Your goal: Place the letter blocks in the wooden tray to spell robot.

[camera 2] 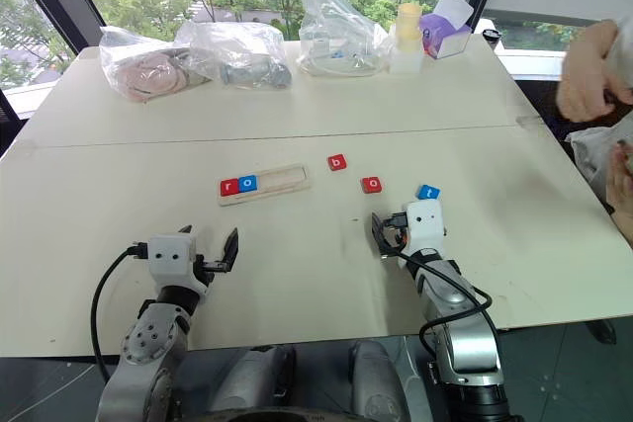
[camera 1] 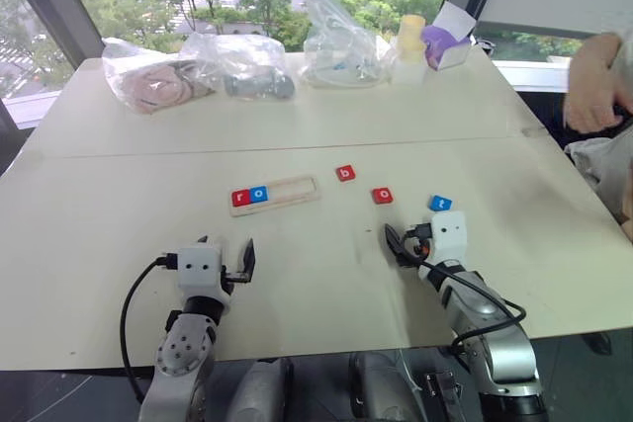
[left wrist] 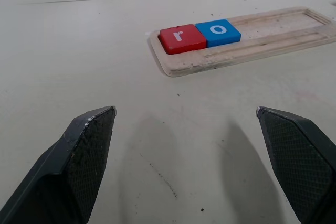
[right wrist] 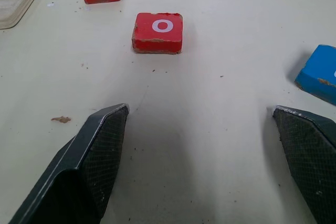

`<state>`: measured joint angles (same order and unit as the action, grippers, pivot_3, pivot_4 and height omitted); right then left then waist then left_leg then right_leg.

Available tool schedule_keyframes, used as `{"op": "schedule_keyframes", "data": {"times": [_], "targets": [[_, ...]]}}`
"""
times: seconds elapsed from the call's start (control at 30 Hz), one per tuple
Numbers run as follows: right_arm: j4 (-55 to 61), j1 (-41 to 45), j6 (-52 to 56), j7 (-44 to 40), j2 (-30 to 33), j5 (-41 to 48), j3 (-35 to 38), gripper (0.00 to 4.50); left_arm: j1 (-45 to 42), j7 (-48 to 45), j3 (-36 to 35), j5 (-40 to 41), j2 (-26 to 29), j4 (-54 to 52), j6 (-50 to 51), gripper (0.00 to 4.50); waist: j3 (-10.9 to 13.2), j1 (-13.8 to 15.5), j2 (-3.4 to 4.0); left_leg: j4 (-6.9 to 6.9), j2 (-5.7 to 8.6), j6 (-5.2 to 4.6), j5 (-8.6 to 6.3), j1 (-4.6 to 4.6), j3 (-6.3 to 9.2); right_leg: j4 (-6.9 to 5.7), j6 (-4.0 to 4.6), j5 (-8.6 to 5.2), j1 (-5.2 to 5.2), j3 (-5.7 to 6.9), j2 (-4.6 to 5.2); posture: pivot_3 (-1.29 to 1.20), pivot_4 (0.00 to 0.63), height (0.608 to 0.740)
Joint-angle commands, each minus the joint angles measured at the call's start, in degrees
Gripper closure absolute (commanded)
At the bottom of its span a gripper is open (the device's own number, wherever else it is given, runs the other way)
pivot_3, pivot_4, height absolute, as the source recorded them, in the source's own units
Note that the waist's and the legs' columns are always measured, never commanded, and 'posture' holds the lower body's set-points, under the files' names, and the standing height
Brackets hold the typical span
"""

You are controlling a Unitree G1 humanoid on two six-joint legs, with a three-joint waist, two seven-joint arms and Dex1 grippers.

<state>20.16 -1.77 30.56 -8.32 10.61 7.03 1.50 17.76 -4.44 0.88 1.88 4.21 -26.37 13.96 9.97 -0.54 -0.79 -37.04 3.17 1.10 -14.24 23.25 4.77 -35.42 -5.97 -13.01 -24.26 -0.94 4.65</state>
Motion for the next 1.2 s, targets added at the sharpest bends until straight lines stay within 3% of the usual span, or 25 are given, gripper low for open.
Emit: {"op": "schedule_keyframes", "data": {"times": [0.03, 0.8, 1.03, 1.2], "targets": [[1.6, -0.5, -0.1, -0.4, 0.4, 0.0, 0.1, 0.05, 0.3, -0.6, -0.2, 0.1, 0.5, 0.2, -2.6, 0.0, 0.0, 0.0, 0.0, 0.0, 0.0, 0.0, 0.0, 0.0, 0.0, 0.0, 0.0, 0.0, 0.0, 0.0, 0.0, 0.0, 0.15, 0.74], [1.2, 0.5, -1.8, -2.6, 2.8, -0.8, -0.9, 0.05, -0.6, 0.0, 0.0, -0.1, -0.1, -3.4, 0.4, 0.0, 0.0, 0.0, 0.01, 0.01, 0.0, 0.0, 0.0, 0.02, 0.01, 0.01, -0.01, -0.01, -0.01, 0.01, 0.0, 0.0, 0.15, 0.74], [1.5, 4.7, -2.2, -11.9, 9.2, 1.9, -1.7, 0.05, -3.9, -4.4, -3.1, 2.8, 4.4, -3.0, 0.2, 0.0, 0.0, 0.0, 0.04, 0.0, 0.0, 0.0, 0.0, 0.02, 0.01, 0.01, -0.01, -0.01, -0.02, 0.03, -0.01, 0.0, 0.15, 0.74], [3.7, 10.6, 4.4, -25.2, 17.0, 9.6, -2.8, 0.05, -9.2, -15.9, -8.7, 11.9, 13.2, 0.5, 2.6, 0.0, 0.1, -0.1, 0.11, 0.0, 0.0, -0.01, 0.01, 0.02, 0.02, -0.02, 0.14, 0.08, -0.02, 0.05, -0.02, 0.0, 0.15, 0.74]]}}
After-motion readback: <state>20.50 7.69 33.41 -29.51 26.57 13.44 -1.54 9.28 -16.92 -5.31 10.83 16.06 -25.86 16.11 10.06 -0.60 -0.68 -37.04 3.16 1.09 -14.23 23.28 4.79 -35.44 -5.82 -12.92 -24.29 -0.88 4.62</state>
